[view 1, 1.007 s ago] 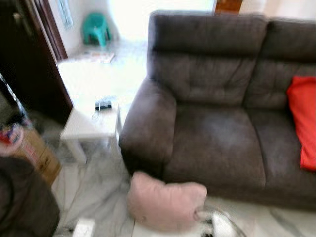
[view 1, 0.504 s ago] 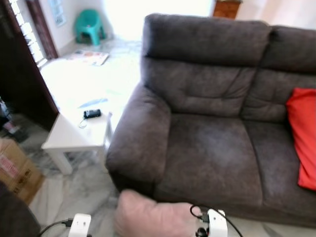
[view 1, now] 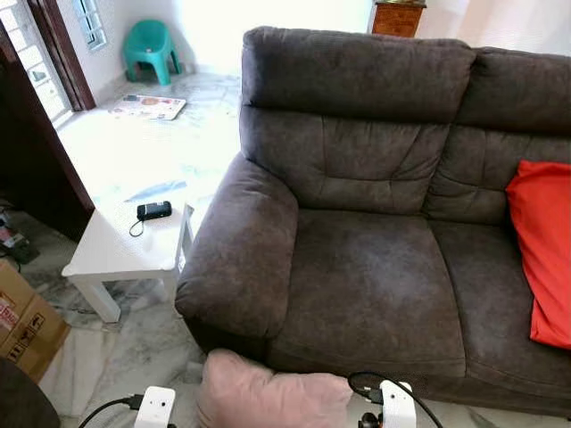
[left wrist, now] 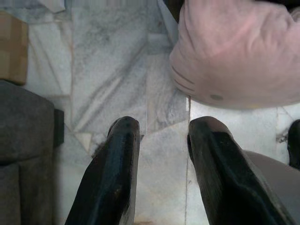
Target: Move the pillow to the sofa from floor
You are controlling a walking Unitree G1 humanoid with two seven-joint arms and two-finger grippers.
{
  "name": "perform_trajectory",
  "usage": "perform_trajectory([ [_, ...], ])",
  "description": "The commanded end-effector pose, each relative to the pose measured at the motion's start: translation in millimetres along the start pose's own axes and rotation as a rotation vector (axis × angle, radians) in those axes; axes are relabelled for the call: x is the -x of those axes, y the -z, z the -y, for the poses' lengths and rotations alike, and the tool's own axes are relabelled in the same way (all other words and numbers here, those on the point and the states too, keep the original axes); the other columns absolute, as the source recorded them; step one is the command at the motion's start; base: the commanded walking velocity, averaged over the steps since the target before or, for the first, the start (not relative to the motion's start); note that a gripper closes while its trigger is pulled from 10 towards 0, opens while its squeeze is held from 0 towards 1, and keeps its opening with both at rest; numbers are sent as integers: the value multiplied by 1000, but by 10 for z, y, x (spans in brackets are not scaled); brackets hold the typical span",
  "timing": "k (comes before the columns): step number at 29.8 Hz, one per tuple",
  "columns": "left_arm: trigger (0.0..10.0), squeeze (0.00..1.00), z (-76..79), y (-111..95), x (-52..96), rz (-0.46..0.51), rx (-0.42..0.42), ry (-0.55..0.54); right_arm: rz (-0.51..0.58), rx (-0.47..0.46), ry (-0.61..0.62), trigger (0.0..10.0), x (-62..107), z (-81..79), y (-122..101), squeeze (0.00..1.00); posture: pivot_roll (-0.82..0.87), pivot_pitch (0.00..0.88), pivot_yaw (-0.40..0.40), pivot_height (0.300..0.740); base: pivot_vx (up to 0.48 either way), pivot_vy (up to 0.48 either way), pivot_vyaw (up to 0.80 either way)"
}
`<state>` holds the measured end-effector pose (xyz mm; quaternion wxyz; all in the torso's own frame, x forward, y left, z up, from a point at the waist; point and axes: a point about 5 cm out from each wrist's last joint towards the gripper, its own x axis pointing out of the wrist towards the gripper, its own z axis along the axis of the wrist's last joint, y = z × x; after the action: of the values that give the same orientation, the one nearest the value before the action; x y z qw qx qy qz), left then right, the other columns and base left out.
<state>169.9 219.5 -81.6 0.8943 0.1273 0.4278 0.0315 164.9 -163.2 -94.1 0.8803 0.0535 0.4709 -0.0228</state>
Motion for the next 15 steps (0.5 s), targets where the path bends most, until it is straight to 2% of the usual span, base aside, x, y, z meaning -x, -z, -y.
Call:
perform_trajectory([
  [1,10000,0,-23,12,8,11,-11,-18,25,5,13,10000,2,31,-26,0,56,0,-53,740,0,0,0],
  [5,10000,0,-90,-151,-17,95,-2,-52,67,26,8,10000,6,27,-63,0,62,0,-54,740,0,0,0],
  [6,10000,0,-143,-240,-30,128,-41,-101,88,39,4,10000,7,24,-84,0,61,0,-54,740,0,0,0],
  [7,10000,0,-185,-376,-45,187,20,-100,112,54,-1,10000,9,20,-108,0,61,0,-54,740,0,0,0],
  [10,10000,0,-298,-862,-3,415,14,-170,157,36,0,10000,17,17,-142,0,52,0,-52,740,0,0,0],
  [12,10000,0,-394,-964,67,514,70,-239,196,20,15,10000,27,32,-166,0,67,0,-59,740,0,0,0],
  [15,10000,0,-450,-1028,104,575,107,-250,247,-32,26,10000,41,44,-198,0,82,0,-69,740,0,0,0],
])
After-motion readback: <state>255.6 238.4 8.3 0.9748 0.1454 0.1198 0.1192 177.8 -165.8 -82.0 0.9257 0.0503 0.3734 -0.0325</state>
